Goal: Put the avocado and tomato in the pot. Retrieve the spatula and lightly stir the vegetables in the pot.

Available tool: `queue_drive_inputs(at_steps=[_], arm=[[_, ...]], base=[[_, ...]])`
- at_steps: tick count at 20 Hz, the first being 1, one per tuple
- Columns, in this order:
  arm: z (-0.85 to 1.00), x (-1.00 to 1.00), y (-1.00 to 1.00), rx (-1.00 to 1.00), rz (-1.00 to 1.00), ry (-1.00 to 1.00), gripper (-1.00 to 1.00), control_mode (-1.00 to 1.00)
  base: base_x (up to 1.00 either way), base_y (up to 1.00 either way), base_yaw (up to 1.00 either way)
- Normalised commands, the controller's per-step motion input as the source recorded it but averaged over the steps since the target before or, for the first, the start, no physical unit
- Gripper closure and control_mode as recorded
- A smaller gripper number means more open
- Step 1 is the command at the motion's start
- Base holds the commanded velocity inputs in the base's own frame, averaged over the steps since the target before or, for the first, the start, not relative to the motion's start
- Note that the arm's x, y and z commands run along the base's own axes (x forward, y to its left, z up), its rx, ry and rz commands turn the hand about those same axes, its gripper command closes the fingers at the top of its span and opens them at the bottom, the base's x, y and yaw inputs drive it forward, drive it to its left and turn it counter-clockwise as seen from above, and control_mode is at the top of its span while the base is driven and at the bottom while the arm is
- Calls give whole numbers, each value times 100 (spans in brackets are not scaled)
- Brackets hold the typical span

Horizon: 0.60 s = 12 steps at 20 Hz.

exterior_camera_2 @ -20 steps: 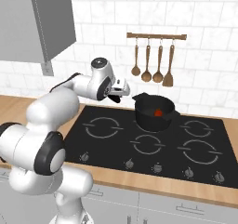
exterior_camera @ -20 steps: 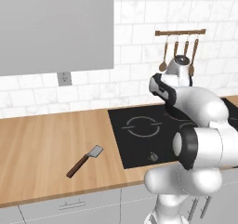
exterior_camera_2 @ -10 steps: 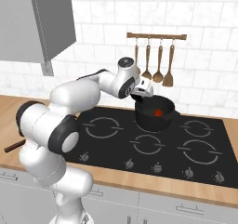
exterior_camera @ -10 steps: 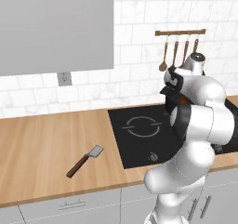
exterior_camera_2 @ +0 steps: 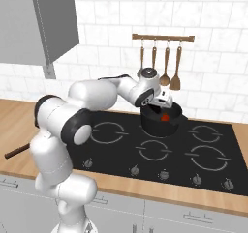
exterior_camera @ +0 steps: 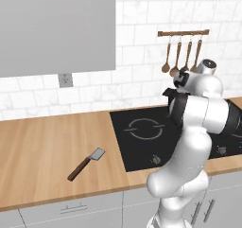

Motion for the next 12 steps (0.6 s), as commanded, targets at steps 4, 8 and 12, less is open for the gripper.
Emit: queue_drive_inputs(at_steps=[4,8,12], arm=[[-25,44,-33,0,0,7,100,-100],[-31,39,-22,0,0,11,100,-100],[-28,23,-7,0,0,10,-100,-100]], base=[[0,0,0],[0,0,0],[0,0,0]])
